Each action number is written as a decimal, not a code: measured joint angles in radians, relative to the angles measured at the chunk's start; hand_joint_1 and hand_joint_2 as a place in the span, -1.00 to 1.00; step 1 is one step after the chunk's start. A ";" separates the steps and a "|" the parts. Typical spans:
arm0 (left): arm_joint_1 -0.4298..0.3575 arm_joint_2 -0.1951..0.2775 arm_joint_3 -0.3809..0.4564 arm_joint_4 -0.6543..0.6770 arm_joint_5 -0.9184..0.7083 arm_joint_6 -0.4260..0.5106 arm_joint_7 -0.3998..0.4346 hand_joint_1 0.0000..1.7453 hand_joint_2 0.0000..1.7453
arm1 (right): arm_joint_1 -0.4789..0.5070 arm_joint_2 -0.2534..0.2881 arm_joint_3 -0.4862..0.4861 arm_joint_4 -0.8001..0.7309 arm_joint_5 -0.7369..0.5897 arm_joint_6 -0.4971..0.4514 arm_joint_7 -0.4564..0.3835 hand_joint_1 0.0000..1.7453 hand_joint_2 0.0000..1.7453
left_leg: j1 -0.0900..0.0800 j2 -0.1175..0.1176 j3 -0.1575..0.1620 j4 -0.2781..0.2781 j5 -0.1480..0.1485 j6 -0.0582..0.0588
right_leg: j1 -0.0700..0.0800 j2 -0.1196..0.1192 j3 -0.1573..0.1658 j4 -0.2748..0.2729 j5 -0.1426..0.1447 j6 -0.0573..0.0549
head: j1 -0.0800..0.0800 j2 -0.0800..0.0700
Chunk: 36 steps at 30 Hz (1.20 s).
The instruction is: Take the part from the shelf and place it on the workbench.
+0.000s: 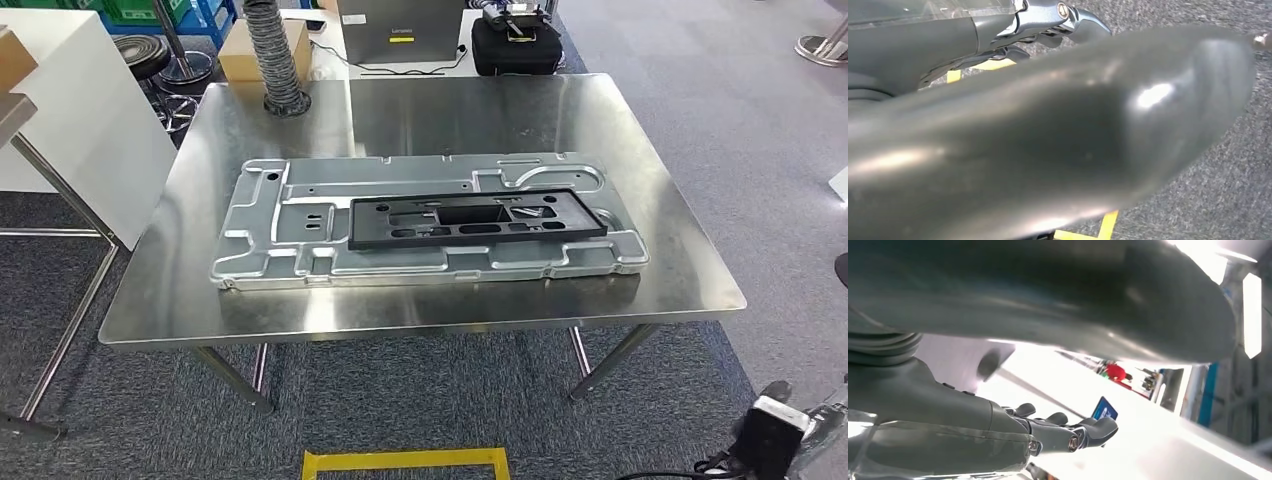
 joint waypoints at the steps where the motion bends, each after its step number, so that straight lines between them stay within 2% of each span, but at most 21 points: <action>1: -0.001 -0.002 0.002 0.000 -0.004 -0.001 0.000 -1.00 -1.00 | 0.001 0.000 -0.022 0.031 0.035 -0.004 0.000 -1.00 -1.00 | 0.001 0.002 -0.012 -0.002 0.012 0.006 | -0.002 0.002 -0.015 0.043 -0.047 0.005 | 0.001 0.000; 3: -0.002 -0.005 0.004 0.000 -0.011 -0.004 0.001 -1.00 -1.00 | 0.002 0.000 -0.066 0.091 0.079 -0.007 0.000 -1.00 -1.00 | 0.000 0.004 -0.040 -0.001 0.034 0.012 | -0.003 0.003 -0.049 0.176 -0.153 0.013 | 0.004 0.000; 4: -0.001 -0.007 0.005 0.000 -0.015 -0.004 0.001 -1.00 -1.00 | 0.003 0.000 -0.087 0.120 0.093 -0.008 0.000 -1.00 -1.00 | -0.002 0.004 -0.055 0.000 0.045 0.012 | -0.003 0.003 -0.057 0.236 -0.182 0.015 | 0.004 0.000; 6: 0.000 -0.011 0.007 0.000 -0.022 -0.005 0.003 -1.00 -1.00 | 0.004 0.000 -0.124 0.174 0.117 -0.011 0.000 -1.00 -1.00 | -0.004 0.004 -0.084 0.006 0.064 0.010 | -0.003 0.003 -0.026 0.263 -0.172 0.014 | 0.006 0.000; 8: 0.000 -0.016 0.010 0.000 -0.031 -0.007 0.005 -1.00 -1.00 | 0.004 0.000 -0.156 0.220 0.143 -0.013 0.000 -1.00 -1.00 | -0.005 0.004 -0.108 0.013 0.079 0.005 | -0.002 0.003 0.078 0.146 -0.131 0.006 | 0.006 0.000; 10: -0.002 -0.021 0.016 0.000 -0.042 -0.008 0.007 -1.00 -1.00 | 0.003 0.001 -0.188 0.261 0.174 -0.014 0.000 -1.00 -1.00 | -0.007 0.005 -0.120 0.017 0.093 -0.004 | 0.004 0.004 0.178 0.001 -0.129 -0.007 | 0.004 0.000; 12: -0.003 -0.026 0.021 0.000 -0.053 -0.009 0.009 -1.00 -1.00 | 0.001 0.000 -0.224 0.313 0.201 -0.016 0.000 -1.00 -1.00 | -0.006 0.005 -0.122 0.014 0.109 -0.015 | 0.012 0.004 0.206 -0.053 -0.137 -0.019 | 0.004 0.000; 14: -0.001 -0.029 0.023 0.000 -0.060 -0.010 0.011 -1.00 -1.00 | -0.003 -0.003 -0.261 0.387 0.222 -0.016 0.000 -1.00 -1.00 | -0.004 0.004 -0.127 0.014 0.113 -0.027 | 0.010 0.002 0.196 -0.061 -0.117 -0.032 | 0.005 0.000; 15: 0.000 -0.030 0.023 0.000 -0.062 -0.010 0.011 -1.00 -1.00 | -0.007 -0.005 -0.278 0.431 0.233 -0.016 0.000 -1.00 -1.00 | -0.003 0.003 -0.134 0.029 0.090 -0.032 | 0.008 0.000 0.187 -0.065 -0.104 -0.039 | 0.004 0.000; 18: 0.002 -0.035 0.023 0.000 -0.065 -0.008 0.014 -1.00 -1.00 | -0.015 -0.014 -0.322 0.596 0.275 -0.003 0.012 -1.00 -1.00 | 0.001 0.001 -0.173 0.181 -0.060 -0.043 | 0.008 -0.003 0.144 -0.069 -0.066 -0.051 | -0.001 0.000; 19: 0.002 -0.036 0.023 0.000 -0.066 -0.007 0.014 -1.00 -1.00 | -0.019 -0.017 -0.334 0.658 0.290 0.000 0.024 -1.00 -1.00 | 0.001 0.001 -0.181 0.242 -0.093 -0.046 | 0.009 -0.004 0.127 -0.066 -0.054 -0.051 | -0.001 0.000; 21: 0.002 -0.037 0.023 0.000 -0.069 -0.005 0.014 -1.00 -1.00 | -0.028 -0.022 -0.351 0.781 0.334 0.000 0.070 -1.00 -1.00 | 0.001 0.001 -0.161 0.297 -0.083 -0.048 | 0.011 -0.005 0.091 -0.057 -0.032 -0.050 | -0.001 0.000; 23: -0.001 -0.037 0.023 0.000 -0.076 -0.004 0.015 -1.00 -1.00 | -0.037 -0.021 -0.358 0.891 0.401 -0.004 0.152 -1.00 -1.00 | 0.001 0.001 -0.074 0.218 -0.030 -0.044 | 0.012 -0.004 0.055 -0.042 -0.014 -0.047 | -0.002 0.000; 25: -0.007 -0.038 0.023 0.000 -0.084 -0.004 0.017 -1.00 -1.00 | -0.043 -0.015 -0.358 0.974 0.477 -0.006 0.245 -1.00 -1.00 | -0.003 0.001 0.036 0.067 -0.035 -0.035 | 0.014 -0.004 0.031 -0.028 0.002 -0.039 | -0.001 0.000; 26: -0.010 -0.038 0.023 -0.001 -0.089 -0.004 0.017 -1.00 -1.00 | -0.046 -0.011 -0.358 1.007 0.515 -0.005 0.290 -1.00 -1.00 | -0.006 0.001 0.068 0.013 -0.049 -0.030 | 0.013 -0.004 0.027 -0.025 0.011 -0.034 | -0.001 0.000; 27: -0.011 -0.038 0.023 -0.001 -0.092 -0.005 0.017 -1.00 -1.00 | -0.048 -0.007 -0.355 1.038 0.555 0.000 0.340 -1.00 -1.00 | -0.009 0.001 0.081 -0.016 -0.059 -0.024 | 0.013 -0.004 0.025 -0.026 0.021 -0.029 | -0.003 0.000; 29: -0.011 -0.039 0.023 -0.001 -0.100 -0.008 0.017 -1.00 -1.00 | -0.054 -0.002 -0.338 1.097 0.636 0.029 0.460 -1.00 -1.00 | -0.008 0.005 0.070 -0.026 -0.042 -0.010 | 0.011 -0.003 0.022 -0.031 0.036 -0.018 | -0.007 0.000; 31: -0.012 -0.040 0.023 0.000 -0.106 -0.012 0.017 -1.00 -1.00 | -0.057 0.003 -0.315 1.147 0.688 0.091 0.580 -1.00 -1.00 | -0.005 0.010 0.046 -0.031 -0.012 0.005 | 0.008 0.002 0.004 0.008 -0.020 -0.009 | -0.006 0.000; 34: -0.011 -0.040 0.023 0.000 -0.114 -0.021 0.015 -1.00 -1.00 | -0.064 0.012 -0.299 1.192 0.697 0.220 0.696 -1.00 -1.00 | -0.004 0.012 -0.006 -0.029 0.029 0.012 | 0.001 0.005 -0.034 0.192 -0.177 0.003 | -0.002 0.000; 35: -0.011 -0.040 0.023 0.000 -0.117 -0.023 0.014 -1.00 -1.00 | -0.066 0.015 -0.297 1.201 0.695 0.252 0.713 -1.00 -1.00 | -0.004 0.013 -0.024 -0.026 0.042 0.010 | -0.001 0.005 -0.036 0.243 -0.190 0.007 | -0.002 0.000; 36: -0.011 -0.040 0.023 0.000 -0.120 -0.024 0.013 -1.00 -1.00 | -0.067 0.019 -0.295 1.209 0.695 0.275 0.721 -1.00 -1.00 | -0.003 0.014 -0.042 -0.021 0.053 0.008 | -0.003 0.005 -0.024 0.266 -0.178 0.009 | -0.001 0.000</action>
